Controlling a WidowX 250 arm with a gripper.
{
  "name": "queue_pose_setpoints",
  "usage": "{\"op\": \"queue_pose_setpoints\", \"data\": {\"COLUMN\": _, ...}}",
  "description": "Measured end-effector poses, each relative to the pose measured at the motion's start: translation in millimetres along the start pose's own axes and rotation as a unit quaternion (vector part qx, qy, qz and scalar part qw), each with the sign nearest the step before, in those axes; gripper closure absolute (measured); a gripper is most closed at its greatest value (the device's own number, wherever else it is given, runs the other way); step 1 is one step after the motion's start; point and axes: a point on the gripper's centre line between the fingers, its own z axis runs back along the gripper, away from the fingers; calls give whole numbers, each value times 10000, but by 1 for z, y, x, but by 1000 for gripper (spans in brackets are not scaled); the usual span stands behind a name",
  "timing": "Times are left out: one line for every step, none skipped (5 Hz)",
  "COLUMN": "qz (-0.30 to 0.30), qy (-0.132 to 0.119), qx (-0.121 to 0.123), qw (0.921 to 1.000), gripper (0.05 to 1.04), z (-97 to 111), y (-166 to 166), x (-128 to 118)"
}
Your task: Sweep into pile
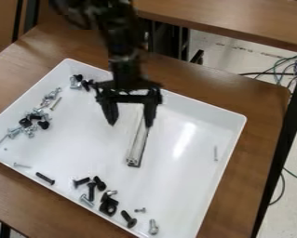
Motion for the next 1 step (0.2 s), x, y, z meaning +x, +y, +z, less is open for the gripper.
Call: {"op": "queue_pose_setpoints", "data": {"qz": 507, "qy": 76, "qx": 402, "qw": 9979, "gripper": 84, "z": 7, "y": 52, "x": 0}}
